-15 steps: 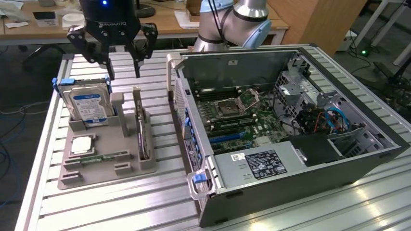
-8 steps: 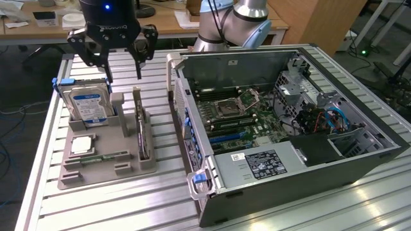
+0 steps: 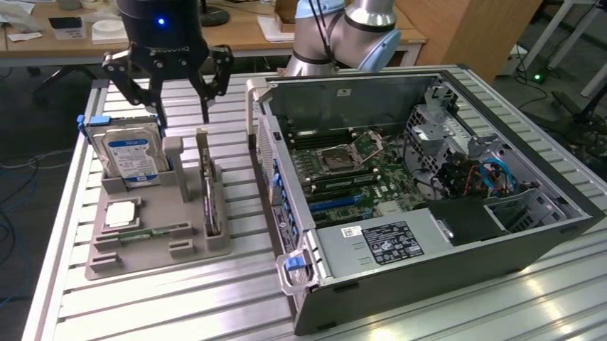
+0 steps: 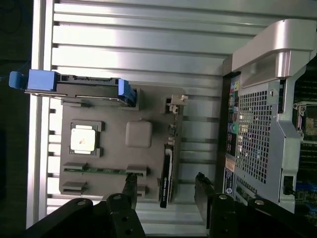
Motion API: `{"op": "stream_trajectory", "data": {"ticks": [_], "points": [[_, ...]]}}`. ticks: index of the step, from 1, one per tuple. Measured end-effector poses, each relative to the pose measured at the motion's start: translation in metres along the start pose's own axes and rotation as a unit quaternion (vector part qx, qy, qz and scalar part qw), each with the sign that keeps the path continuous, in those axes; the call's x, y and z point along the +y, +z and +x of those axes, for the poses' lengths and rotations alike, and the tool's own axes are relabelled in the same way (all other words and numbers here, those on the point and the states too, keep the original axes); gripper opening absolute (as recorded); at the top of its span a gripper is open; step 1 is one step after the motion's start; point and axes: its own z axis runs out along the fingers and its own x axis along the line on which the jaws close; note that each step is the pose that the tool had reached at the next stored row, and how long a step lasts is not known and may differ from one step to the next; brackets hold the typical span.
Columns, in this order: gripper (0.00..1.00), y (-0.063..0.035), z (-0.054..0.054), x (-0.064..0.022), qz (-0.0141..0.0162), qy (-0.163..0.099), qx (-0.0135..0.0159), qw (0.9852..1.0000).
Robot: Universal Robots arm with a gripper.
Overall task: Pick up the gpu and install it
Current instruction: 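Pick up the gpu and move the gpu toward the slot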
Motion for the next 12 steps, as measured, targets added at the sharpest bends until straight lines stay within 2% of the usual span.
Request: {"op": "stream_trajectory", "data": {"ticks": [12], "points": [[0.59,0.0187,-0.001,-0.0036,-0.0001,0.000,0.0014,1.0000]]}}
